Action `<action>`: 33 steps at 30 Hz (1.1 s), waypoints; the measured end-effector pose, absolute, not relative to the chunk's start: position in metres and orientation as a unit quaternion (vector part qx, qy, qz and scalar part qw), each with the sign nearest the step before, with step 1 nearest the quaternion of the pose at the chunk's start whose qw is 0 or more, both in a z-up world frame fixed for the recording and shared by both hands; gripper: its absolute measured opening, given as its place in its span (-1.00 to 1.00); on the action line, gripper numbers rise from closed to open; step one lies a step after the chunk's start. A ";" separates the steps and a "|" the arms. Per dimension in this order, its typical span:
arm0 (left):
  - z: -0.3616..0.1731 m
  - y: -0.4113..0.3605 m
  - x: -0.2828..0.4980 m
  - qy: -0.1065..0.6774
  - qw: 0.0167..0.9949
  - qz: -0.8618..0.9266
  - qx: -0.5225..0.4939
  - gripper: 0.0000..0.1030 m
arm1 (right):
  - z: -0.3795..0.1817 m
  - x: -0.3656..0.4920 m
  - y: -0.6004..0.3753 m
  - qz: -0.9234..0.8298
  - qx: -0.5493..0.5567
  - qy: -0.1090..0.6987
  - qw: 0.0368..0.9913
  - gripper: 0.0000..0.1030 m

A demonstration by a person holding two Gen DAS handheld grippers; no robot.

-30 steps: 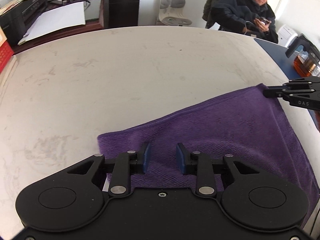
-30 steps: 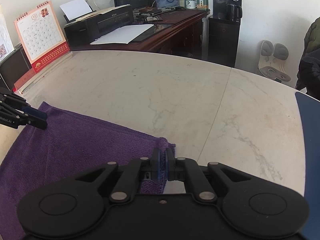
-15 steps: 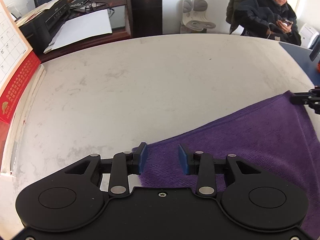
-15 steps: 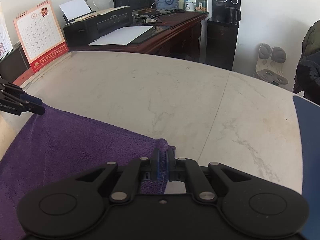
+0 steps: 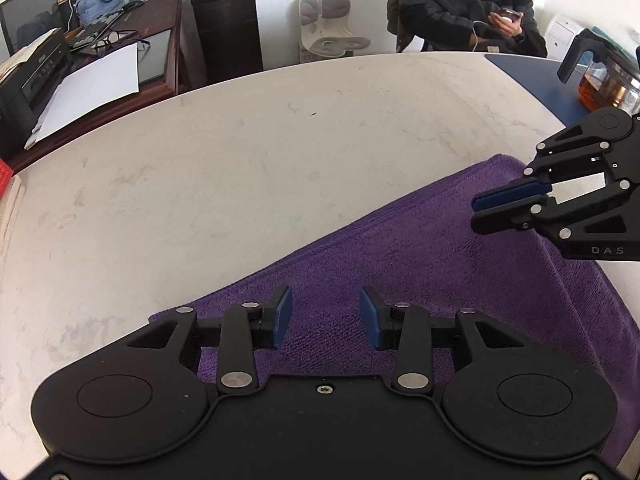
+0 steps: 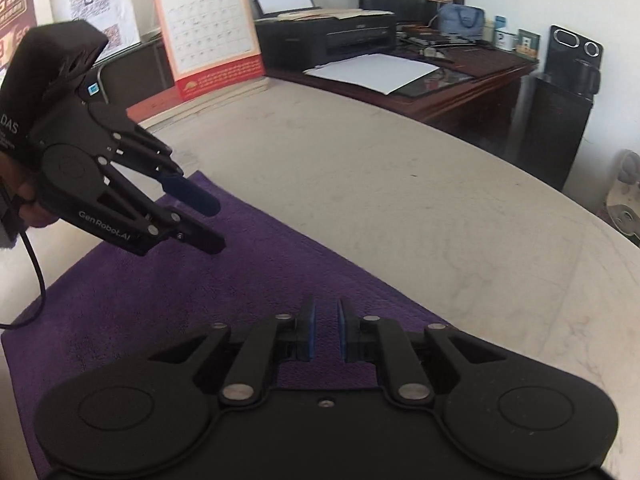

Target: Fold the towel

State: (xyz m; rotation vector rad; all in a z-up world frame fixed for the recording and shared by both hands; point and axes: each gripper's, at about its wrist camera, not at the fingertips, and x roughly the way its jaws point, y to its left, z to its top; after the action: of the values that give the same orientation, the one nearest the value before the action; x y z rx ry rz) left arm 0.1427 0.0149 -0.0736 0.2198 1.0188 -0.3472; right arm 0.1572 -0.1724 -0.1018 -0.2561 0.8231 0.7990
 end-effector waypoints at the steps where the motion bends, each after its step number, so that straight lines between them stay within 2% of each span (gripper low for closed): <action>1: -0.075 0.017 0.142 0.487 0.852 -0.162 0.104 -0.25 | -0.104 0.159 -0.169 0.376 -0.128 0.388 0.831 -0.85; 7: -0.073 0.032 0.134 0.494 0.851 -0.152 0.094 -0.21 | -0.097 0.180 -0.175 0.352 -0.127 0.397 0.838 -0.77; 10: -0.072 0.033 0.131 0.500 0.845 -0.162 0.099 -0.21 | -0.094 0.188 -0.169 0.392 -0.145 0.394 0.819 -0.36; 11: -0.072 0.033 0.130 0.501 0.844 -0.165 0.101 -0.20 | -0.093 0.191 -0.167 0.406 -0.150 0.393 0.812 -0.35; 22: -0.075 0.033 0.130 0.503 0.839 -0.176 0.110 -0.15 | -0.094 0.213 -0.148 0.509 -0.217 0.400 0.730 -0.41; 26: -0.076 0.035 0.131 0.503 0.838 -0.179 0.111 -0.11 | -0.091 0.217 -0.148 0.519 -0.232 0.398 0.720 -0.69; 33: -0.076 0.035 0.132 0.503 0.838 -0.179 0.114 -0.09 | -0.089 0.209 -0.145 0.528 -0.281 0.372 0.711 -0.71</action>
State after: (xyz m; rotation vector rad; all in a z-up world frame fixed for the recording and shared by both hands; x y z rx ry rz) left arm 0.1320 0.0345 -0.0764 0.2419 1.0644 -0.3797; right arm 0.2091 -0.1455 -0.0889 -0.6224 0.8244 1.1704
